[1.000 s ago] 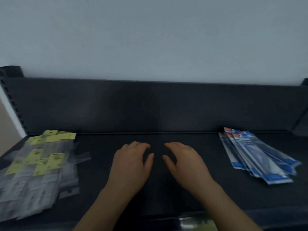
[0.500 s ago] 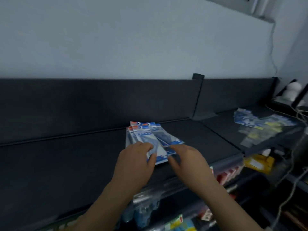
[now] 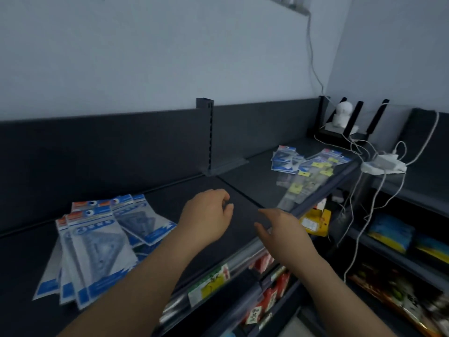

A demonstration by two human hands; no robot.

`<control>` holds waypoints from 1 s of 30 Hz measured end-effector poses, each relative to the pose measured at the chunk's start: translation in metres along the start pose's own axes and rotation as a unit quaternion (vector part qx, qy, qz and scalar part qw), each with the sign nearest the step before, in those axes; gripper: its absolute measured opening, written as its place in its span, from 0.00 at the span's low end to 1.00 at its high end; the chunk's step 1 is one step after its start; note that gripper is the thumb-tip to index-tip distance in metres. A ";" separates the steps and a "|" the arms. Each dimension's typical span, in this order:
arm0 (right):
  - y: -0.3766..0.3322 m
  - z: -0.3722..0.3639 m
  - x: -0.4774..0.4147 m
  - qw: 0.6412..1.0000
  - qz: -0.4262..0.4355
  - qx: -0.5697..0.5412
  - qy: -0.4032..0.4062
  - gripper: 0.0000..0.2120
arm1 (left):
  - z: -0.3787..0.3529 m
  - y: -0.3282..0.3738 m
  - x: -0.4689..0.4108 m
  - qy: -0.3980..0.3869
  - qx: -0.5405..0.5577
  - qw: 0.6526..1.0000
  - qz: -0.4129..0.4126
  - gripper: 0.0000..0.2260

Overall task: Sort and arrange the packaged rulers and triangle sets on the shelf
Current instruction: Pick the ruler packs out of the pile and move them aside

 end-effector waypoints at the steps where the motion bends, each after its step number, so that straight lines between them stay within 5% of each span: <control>1: 0.011 0.002 -0.011 1.000 -0.011 0.003 0.002 0.16 | -0.005 0.002 -0.017 -0.008 0.000 1.000 -0.002 0.15; 12: 0.127 0.017 -0.147 0.993 -0.114 0.032 -0.005 0.19 | -0.052 -0.033 -0.202 -0.077 -0.014 0.996 0.037 0.13; 17: 0.178 0.007 -0.180 0.985 -0.158 0.062 -0.033 0.18 | -0.081 -0.060 -0.262 -0.142 -0.076 0.984 0.076 0.23; 21: 0.189 -0.001 -0.188 0.987 -0.133 0.067 -0.051 0.15 | -0.103 -0.072 -0.285 -0.196 -0.090 0.970 0.107 0.25; 26: 0.173 -0.005 -0.204 0.996 -0.020 -0.033 -0.086 0.18 | -0.110 -0.051 -0.285 -0.149 -0.143 0.975 0.079 0.17; 30: 0.183 0.006 -0.217 0.992 0.001 -0.115 -0.045 0.16 | -0.103 -0.025 -0.278 -0.137 -0.069 0.986 0.070 0.18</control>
Point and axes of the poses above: each hand's wrist, its own x-axis away from the middle knuckle, its own z-axis out of the back of the hand, y = z × x, the point moved 2 cm from there along -x, towards the middle knuckle, and after that the axes turned 9 degrees about -y, right-handed, at the moved point
